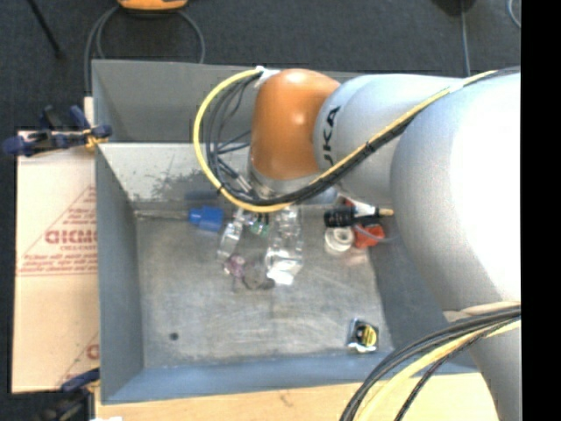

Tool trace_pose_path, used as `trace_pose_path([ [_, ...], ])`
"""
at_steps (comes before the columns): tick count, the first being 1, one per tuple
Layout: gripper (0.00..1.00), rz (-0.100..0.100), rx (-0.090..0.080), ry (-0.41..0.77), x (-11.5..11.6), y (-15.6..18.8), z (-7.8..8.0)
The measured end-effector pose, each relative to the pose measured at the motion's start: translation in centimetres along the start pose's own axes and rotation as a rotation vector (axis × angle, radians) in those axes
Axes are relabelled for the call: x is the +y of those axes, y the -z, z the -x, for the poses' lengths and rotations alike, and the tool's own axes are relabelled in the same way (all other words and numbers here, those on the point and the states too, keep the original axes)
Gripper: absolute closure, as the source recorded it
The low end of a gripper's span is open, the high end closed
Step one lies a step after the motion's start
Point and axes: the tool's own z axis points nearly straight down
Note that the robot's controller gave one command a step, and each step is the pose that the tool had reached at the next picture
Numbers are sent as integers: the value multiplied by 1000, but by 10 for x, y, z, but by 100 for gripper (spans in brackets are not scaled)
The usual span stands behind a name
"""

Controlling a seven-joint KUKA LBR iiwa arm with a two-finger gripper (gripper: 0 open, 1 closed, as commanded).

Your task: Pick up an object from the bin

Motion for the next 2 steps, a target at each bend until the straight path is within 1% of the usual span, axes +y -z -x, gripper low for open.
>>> trace_pose_path([
  [1,0,0,-1,304,-37,-5,-20],
  [2,0,5,-6,129,-48,-39,-25],
])
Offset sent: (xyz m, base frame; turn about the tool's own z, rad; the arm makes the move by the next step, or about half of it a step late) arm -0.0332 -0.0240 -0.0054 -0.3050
